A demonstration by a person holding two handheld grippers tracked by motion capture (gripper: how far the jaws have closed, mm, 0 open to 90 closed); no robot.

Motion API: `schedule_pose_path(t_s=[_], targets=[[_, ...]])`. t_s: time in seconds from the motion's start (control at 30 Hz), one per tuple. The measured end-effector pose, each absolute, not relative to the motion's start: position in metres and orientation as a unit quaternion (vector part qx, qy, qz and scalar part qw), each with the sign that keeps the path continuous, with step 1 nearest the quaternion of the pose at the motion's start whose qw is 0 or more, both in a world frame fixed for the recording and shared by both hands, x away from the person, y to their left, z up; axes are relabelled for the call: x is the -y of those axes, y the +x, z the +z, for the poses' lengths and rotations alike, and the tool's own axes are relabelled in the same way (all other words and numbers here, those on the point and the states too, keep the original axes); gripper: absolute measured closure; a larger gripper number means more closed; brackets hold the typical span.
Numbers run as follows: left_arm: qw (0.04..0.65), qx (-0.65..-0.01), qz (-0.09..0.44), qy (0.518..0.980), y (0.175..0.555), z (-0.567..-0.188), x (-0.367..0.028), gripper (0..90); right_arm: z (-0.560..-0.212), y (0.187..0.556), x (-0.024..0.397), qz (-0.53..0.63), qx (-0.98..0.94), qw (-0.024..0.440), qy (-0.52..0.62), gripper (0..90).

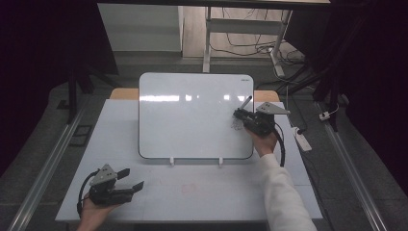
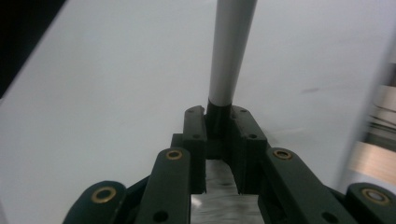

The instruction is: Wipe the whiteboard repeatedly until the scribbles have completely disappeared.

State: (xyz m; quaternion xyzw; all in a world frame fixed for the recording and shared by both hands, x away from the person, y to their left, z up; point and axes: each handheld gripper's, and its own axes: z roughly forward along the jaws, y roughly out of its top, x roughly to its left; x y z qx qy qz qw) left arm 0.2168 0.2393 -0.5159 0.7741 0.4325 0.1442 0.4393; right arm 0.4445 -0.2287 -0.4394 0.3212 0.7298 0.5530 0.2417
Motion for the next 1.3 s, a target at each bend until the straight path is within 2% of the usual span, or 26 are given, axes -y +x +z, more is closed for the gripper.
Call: schedule_pose_path(t_s=[0.17,0.2,0.3,0.47,0.57,0.63,0.7,0.9,1.03,1.2,1.3], targets=[[0.441,-0.43,0.147,0.774,0.216,-0.515,-0.238,25.3,-0.439,0.445,0.235,0.565,-0.707,0.245,0.347,77.6],[0.441,-0.431,0.146,0.774,0.217,-0.515,-0.239,25.3,-0.444,0.44,0.224,0.553,-0.741,0.23,0.304,77.7],[0.439,-0.433,0.145,0.774,0.217,-0.516,-0.239,25.3,-0.444,0.439,0.223,0.548,-0.745,0.233,0.3,77.6],[0.441,-0.43,0.147,0.774,0.215,-0.514,-0.239,25.3,-0.438,0.444,0.244,0.563,-0.69,0.278,0.36,77.6],[0.44,-0.433,0.146,0.773,0.217,-0.516,-0.239,25.3,-0.442,0.441,0.238,0.558,-0.716,0.255,0.333,77.7],[0.44,-0.432,0.146,0.774,0.217,-0.516,-0.239,25.3,-0.441,0.441,0.237,0.548,-0.73,0.257,0.318,77.7],[0.44,-0.431,0.146,0.774,0.216,-0.515,-0.239,25.3,-0.437,0.446,0.251,0.566,-0.685,0.271,0.37,77.7],[0.438,-0.432,0.145,0.775,0.218,-0.516,-0.238,25.3,-0.439,0.443,0.231,0.55,-0.729,0.258,0.316,77.7],[0.439,-0.43,0.146,0.775,0.216,-0.515,-0.237,25.2,-0.434,0.45,0.238,0.565,-0.694,0.271,0.354,77.6],[0.439,-0.432,0.144,0.774,0.218,-0.516,-0.239,25.3,-0.439,0.446,0.226,0.554,-0.732,0.249,0.311,77.7],[0.438,-0.43,0.144,0.776,0.217,-0.516,-0.238,25.3,-0.435,0.449,0.237,0.563,-0.7,0.264,0.352,77.7]])
